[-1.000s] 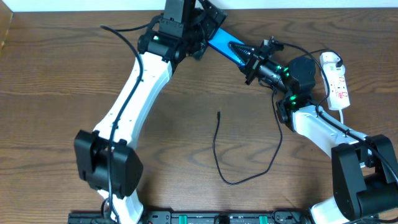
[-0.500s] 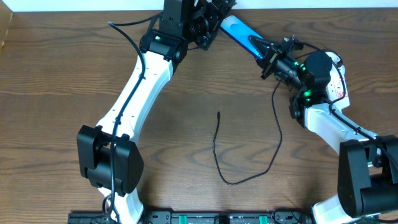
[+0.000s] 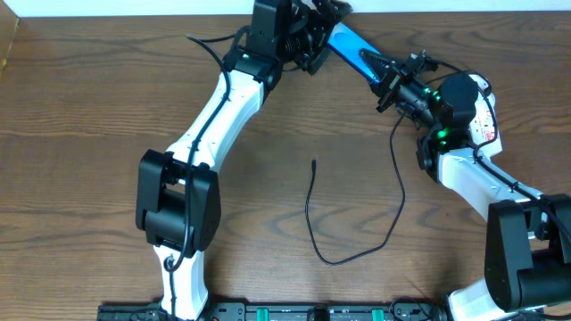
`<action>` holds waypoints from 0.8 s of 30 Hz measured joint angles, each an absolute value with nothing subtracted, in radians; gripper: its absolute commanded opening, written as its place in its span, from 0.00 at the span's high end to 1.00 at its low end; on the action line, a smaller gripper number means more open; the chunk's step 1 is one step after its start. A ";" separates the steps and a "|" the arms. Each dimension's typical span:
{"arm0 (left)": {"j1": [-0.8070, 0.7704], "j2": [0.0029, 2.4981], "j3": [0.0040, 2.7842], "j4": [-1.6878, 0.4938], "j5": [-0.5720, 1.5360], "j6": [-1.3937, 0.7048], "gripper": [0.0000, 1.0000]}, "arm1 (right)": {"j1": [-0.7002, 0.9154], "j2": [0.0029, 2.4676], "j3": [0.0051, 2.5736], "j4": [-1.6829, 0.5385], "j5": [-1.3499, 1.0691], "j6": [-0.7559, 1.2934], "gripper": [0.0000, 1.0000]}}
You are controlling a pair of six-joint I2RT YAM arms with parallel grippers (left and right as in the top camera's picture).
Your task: Plug charger to phone and switch on socket
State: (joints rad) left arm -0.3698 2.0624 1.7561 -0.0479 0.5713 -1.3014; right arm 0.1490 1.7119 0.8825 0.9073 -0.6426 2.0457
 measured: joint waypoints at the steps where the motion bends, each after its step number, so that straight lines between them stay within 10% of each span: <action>1: -0.370 2.065 1.756 -0.048 0.574 -1.305 0.01 | 0.148 1.712 0.883 0.908 -0.640 2.046 0.99; 24: -0.378 2.065 1.756 -0.041 0.578 -1.279 0.01 | 0.132 1.712 0.883 0.855 -0.636 2.045 0.99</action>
